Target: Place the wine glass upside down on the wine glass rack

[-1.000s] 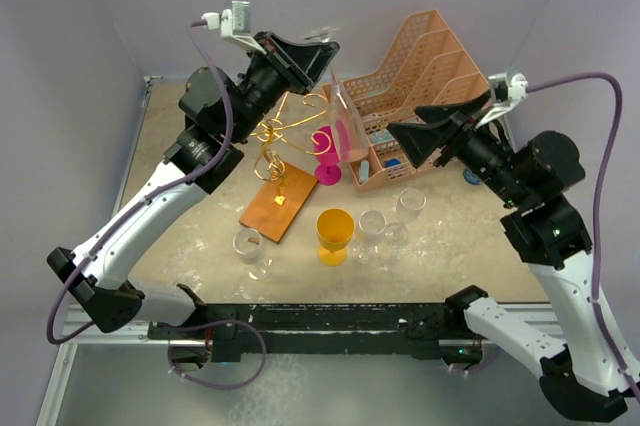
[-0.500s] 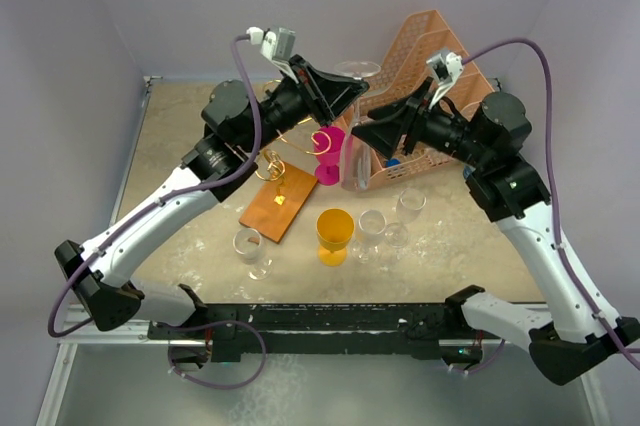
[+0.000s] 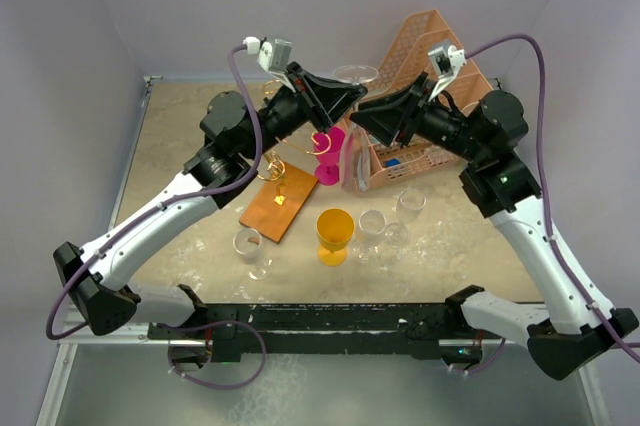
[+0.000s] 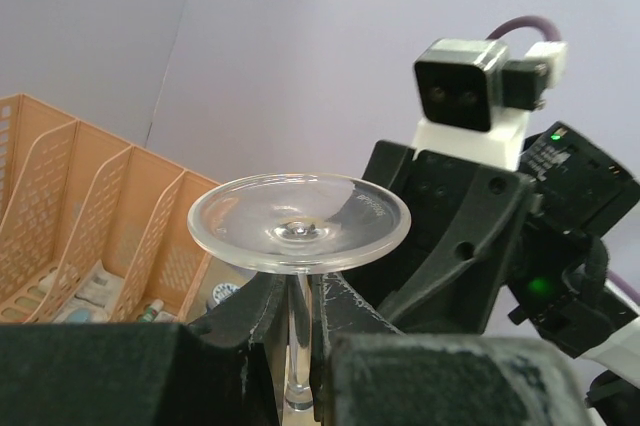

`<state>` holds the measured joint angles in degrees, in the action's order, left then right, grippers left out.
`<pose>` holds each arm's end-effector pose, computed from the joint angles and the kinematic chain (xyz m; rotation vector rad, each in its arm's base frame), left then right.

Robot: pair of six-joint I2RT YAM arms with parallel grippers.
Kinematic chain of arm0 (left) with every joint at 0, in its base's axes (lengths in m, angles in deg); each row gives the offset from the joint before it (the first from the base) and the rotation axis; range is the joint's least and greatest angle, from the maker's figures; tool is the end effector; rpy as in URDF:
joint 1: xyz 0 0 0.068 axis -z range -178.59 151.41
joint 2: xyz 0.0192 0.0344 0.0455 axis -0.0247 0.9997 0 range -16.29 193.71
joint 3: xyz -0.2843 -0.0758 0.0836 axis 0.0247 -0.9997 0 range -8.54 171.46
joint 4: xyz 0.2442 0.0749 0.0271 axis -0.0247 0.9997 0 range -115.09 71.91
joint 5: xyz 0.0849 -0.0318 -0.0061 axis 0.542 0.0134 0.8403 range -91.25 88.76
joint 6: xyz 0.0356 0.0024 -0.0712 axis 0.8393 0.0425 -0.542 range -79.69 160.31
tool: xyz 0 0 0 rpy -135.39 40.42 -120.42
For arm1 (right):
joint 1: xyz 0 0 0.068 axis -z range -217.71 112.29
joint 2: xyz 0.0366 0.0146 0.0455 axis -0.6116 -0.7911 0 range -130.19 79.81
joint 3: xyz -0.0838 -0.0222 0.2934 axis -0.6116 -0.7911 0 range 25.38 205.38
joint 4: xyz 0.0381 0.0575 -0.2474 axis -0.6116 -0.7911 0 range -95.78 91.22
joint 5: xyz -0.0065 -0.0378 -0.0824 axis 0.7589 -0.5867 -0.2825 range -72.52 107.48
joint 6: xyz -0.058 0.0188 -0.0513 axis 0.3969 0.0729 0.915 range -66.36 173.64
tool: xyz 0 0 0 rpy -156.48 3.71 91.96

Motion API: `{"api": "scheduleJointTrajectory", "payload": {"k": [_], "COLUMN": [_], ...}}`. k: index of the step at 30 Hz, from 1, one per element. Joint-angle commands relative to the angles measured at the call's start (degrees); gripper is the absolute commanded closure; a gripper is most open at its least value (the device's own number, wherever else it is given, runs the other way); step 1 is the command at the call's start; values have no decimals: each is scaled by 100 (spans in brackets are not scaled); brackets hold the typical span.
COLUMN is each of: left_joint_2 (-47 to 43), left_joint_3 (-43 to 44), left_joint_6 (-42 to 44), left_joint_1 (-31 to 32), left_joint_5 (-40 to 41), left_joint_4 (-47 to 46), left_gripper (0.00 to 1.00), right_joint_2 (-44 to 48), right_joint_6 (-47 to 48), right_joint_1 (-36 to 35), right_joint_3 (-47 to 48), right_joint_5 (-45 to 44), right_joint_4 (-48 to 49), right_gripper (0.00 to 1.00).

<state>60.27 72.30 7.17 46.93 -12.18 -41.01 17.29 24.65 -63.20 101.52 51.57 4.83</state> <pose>0.2139 -0.2361 0.5299 0.3228 1.2945 -1.2989 0.1880 0.1323 0.5315 -0.5056 1.3282 1.1730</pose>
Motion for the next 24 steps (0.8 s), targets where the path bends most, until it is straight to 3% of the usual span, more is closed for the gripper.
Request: {"api": "scheduleJointTrajectory", "payload": {"k": [1, 6, 11, 17, 21, 24], "left_joint_2": [-287, -274, -290, -331, -388, -430], "left_joint_3": [12, -35, -84, -148, -212, -243], "left_joint_6": [-6, -168, -277, -315, -315, -340], "left_joint_1": [36, 36, 32, 35, 36, 36], "left_joint_5": [-72, -123, -160, -146, -124, -130], "left_joint_4": [-719, -929, -1106, -1088, -1053, -1059], "left_gripper": [100, 100, 100, 100, 100, 100], "right_joint_2": [-28, -59, -183, -219, -215, -260], "right_joint_6": [-132, -183, -219, -216, -213, -275], "right_joint_1": [-17, -18, -17, -17, -17, -17], "right_joint_3": [-159, -275, -243, -187, -181, -160], "right_joint_5": [164, 357, 558, 413, 321, 322], "right_joint_4": [441, 515, 444, 483, 608, 731], "right_gripper": [60, 61, 72, 100, 97, 72]}}
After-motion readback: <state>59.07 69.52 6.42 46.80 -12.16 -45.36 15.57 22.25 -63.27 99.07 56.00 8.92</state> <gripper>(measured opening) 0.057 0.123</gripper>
